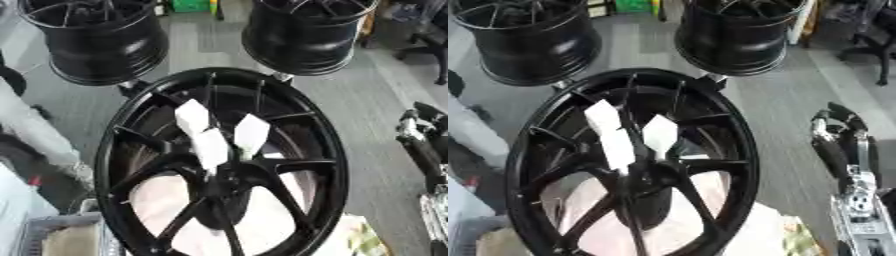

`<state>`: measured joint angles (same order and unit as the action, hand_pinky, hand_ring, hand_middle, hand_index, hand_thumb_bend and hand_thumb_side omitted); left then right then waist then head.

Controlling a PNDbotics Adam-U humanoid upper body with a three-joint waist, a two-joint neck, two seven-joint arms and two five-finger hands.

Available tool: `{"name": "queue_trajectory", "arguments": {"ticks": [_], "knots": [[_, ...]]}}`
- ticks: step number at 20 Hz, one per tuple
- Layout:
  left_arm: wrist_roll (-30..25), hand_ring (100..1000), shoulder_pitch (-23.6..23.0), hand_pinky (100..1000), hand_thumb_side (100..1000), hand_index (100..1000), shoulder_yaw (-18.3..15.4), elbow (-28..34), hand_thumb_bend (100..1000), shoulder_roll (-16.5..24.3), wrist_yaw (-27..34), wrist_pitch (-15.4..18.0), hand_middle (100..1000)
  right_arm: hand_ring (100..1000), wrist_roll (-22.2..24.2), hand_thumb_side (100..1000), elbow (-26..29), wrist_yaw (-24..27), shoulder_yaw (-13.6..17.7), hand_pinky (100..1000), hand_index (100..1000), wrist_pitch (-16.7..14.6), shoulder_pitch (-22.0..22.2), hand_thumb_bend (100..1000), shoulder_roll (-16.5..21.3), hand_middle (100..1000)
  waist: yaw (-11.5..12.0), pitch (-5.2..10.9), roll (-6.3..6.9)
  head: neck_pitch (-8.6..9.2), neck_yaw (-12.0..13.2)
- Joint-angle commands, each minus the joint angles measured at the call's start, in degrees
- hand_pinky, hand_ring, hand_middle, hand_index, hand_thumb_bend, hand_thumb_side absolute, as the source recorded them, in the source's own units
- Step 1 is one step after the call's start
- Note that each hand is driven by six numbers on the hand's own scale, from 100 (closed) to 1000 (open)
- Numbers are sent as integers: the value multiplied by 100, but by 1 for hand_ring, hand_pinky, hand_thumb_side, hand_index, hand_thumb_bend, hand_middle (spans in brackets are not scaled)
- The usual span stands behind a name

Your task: Pull the pin out of the wheel hub.

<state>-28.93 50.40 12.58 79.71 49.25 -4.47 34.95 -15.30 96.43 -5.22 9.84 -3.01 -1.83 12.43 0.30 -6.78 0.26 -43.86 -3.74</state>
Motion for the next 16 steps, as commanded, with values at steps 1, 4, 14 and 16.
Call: {"name": "queue_trajectory", "arguments": {"ticks": [1,4,14,16], "knots": [[-965,739,455,766,335,834,421,-324,192,-166,-209,1088,724,609,21,440,45,-52,-3,568,813,-8,-14,100,176,701,-16,95,19,-26,-11],[-1347,764,871,781,360,860,747,-768,214,-651,-459,1373,747,609,27,439,39,-54,-6,568,813,-9,3,100,186,701,-28,117,36,-26,-16],[-2288,801,1531,817,431,901,1682,-1055,383,-1815,-1016,1701,802,609,49,438,18,-57,-21,568,811,-20,9,100,203,700,-146,139,127,-26,49],[-2300,801,1524,817,404,893,1884,-993,399,-1911,-1168,1701,800,609,52,439,14,-54,-25,568,811,-23,8,100,201,700,-158,143,155,-26,46]]}}
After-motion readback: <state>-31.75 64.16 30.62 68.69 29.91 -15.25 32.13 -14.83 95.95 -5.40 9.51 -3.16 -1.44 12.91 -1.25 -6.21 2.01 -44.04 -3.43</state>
